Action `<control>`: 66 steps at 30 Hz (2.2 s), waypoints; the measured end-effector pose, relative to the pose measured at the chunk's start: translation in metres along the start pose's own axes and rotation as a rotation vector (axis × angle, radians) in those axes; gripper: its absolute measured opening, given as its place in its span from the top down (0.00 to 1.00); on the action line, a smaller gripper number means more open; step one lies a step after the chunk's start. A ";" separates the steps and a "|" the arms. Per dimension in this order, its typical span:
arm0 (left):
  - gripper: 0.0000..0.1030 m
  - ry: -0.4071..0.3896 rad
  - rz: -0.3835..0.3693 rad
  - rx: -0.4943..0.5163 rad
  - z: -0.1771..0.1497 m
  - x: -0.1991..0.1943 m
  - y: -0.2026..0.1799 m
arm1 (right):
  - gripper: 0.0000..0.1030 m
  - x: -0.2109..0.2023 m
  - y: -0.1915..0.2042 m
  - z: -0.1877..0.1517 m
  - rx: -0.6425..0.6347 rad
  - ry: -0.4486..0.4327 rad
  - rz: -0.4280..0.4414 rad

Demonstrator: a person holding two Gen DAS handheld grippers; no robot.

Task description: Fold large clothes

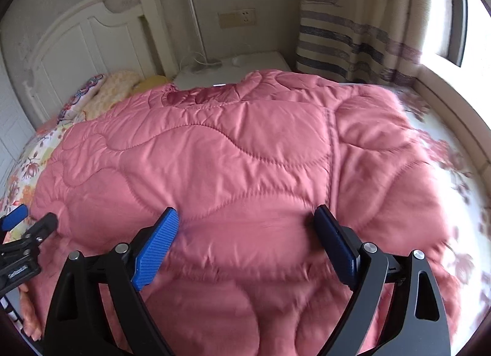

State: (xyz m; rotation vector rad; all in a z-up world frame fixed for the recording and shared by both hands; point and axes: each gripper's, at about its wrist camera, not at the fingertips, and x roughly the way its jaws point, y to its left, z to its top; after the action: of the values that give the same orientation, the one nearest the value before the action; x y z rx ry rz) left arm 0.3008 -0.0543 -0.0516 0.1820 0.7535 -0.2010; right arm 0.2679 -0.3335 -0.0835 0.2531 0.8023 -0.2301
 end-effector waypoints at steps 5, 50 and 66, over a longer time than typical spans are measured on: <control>0.02 0.024 0.002 0.022 -0.047 -0.026 0.007 | 0.16 -0.042 0.018 -0.031 -0.137 -0.013 0.005; 0.02 0.040 -0.056 0.090 -0.118 -0.100 -0.021 | 0.16 -0.105 0.034 -0.139 -0.319 0.089 0.047; 0.02 0.120 -0.036 -0.082 -0.153 -0.081 0.039 | 0.10 -0.132 -0.077 -0.179 -0.085 0.063 -0.040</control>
State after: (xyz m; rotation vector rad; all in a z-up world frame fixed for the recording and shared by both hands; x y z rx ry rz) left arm 0.1517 0.0287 -0.1018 0.1034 0.8837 -0.1939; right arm 0.0352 -0.3374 -0.1173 0.1649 0.8785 -0.2260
